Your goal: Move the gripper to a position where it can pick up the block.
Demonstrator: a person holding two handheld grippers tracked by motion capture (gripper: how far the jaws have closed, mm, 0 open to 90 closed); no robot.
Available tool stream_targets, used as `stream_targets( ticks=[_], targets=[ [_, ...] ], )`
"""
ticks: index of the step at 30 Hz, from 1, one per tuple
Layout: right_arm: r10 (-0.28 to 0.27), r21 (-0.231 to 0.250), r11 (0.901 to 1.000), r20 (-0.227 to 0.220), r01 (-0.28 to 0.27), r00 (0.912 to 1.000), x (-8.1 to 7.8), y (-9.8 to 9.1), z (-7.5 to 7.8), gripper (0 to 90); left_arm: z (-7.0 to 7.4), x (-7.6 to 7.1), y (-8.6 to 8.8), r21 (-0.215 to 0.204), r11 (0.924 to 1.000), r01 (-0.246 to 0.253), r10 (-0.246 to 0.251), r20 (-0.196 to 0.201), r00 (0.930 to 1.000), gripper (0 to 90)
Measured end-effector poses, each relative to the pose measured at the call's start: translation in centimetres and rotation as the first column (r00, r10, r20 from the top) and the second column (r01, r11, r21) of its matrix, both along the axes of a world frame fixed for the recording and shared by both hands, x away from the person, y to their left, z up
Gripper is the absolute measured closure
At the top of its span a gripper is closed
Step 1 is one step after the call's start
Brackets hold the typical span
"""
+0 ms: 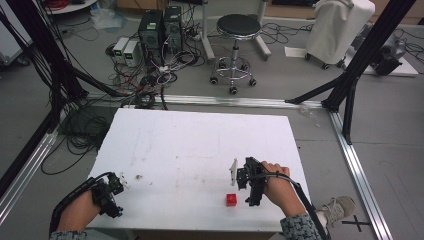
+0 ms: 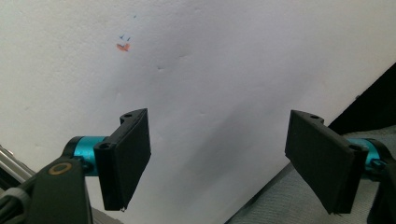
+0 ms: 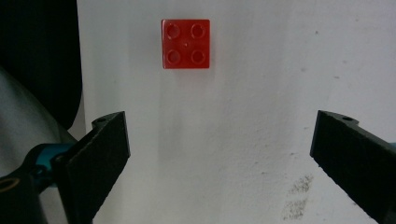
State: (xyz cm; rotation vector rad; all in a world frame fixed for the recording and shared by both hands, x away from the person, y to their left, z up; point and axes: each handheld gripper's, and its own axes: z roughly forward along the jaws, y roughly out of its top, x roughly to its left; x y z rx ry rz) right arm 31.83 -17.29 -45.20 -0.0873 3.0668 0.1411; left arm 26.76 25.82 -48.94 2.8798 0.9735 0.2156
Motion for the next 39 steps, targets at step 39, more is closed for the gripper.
stream_targets(
  ticks=[39],
  targets=[
    [0.017, -0.014, 0.9998, -0.068, -0.018, 0.9975, -0.4, 4.0, -6.3, 4.0, 0.1, 0.0, 0.0, 0.004, 1.0000, 0.008, -0.008, -0.001, 1.0000, 22.7]
  ],
)
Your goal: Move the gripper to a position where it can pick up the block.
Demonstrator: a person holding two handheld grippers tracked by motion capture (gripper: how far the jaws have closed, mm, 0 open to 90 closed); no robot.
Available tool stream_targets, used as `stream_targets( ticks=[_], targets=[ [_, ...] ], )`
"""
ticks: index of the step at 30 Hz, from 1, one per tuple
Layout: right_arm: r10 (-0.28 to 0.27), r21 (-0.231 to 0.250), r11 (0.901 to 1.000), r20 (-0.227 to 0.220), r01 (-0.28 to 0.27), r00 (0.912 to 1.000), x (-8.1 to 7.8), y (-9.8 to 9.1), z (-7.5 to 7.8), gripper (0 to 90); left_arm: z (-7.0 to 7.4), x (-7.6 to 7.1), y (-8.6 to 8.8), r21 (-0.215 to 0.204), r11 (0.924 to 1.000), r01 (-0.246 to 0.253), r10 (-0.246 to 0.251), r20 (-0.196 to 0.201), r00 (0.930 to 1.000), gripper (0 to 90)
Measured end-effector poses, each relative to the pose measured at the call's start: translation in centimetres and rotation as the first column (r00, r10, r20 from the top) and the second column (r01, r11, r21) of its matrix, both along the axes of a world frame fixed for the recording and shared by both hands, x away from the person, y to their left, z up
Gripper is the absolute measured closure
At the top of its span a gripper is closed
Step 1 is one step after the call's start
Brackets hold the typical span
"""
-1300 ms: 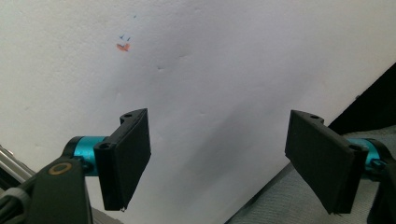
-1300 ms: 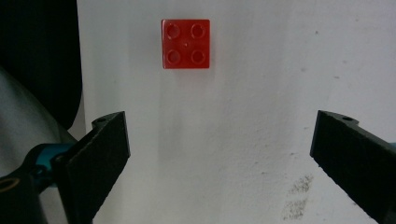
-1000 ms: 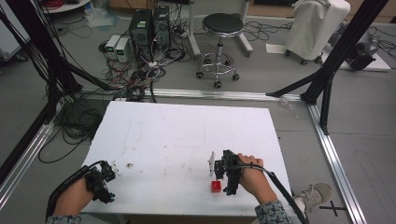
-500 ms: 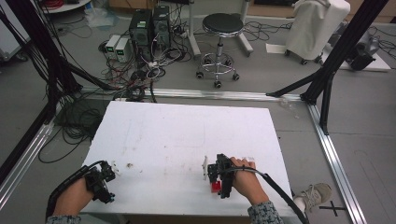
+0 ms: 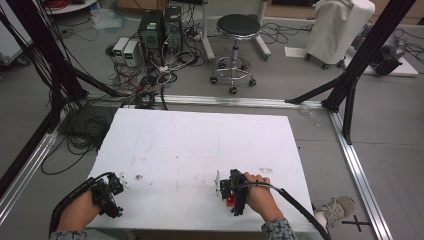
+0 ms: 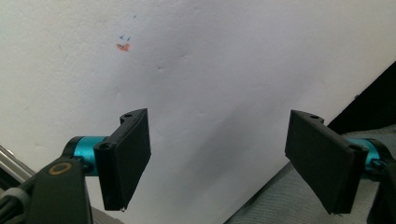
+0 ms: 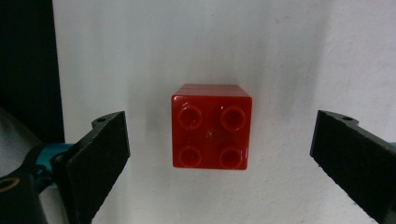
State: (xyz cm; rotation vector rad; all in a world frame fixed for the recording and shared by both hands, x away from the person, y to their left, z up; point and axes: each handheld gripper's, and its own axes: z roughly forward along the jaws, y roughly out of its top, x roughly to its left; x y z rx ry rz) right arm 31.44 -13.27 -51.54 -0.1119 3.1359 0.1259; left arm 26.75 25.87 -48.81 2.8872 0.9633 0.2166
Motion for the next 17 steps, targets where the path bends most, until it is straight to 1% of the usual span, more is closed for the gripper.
stream_targets(
  ticks=[3, 7, 9, 11, 12, 13, 17],
  targets=[
    [0.003, -0.012, 0.9999, -0.009, -0.003, 1.0000, 0.04, 0.15, -0.44, 4.0, 0.01, 0.00, 0.04, -0.005, 1.0000, -0.003, 0.003, -0.002, 1.0000, 22.6],
    [0.000, -0.018, 0.9998, -0.012, 0.000, 0.9999, 0.00, 0.20, -0.58, 4.0, -0.05, 0.00, 0.03, -0.005, 1.0000, -0.004, 0.004, -0.002, 1.0000, 22.6],
    [-0.016, -0.028, 0.9995, -0.017, 0.016, 0.9997, -0.05, 0.19, -0.57, 4.0, -0.04, -0.01, 0.04, -0.005, 1.0000, -0.005, 0.005, 0.001, 1.0000, 22.6],
    [-0.003, -0.020, 0.9998, -0.016, 0.003, 0.9999, 0.08, 0.18, -0.61, 4.0, 0.00, 0.00, 0.09, -0.005, 1.0000, -0.004, 0.004, 0.000, 1.0000, 22.6],
    [-0.015, -0.026, 0.9996, -0.020, 0.014, 0.9997, -0.01, 0.18, -0.57, 4.0, 0.00, 0.01, 0.10, -0.004, 1.0000, -0.005, 0.005, 0.000, 1.0000, 22.6],
    [-0.015, -0.026, 0.9995, -0.021, 0.015, 0.9997, -0.02, 0.18, -0.56, 4.0, 0.00, 0.02, 0.11, -0.003, 1.0000, -0.005, 0.005, -0.001, 1.0000, 22.6],
    [-0.003, -0.020, 0.9998, -0.022, 0.003, 0.9998, 0.03, 0.17, -0.57, 4.0, -0.11, 0.03, 0.04, -0.006, 1.0000, -0.006, 0.006, 0.000, 1.0000, 22.7]
  ],
)
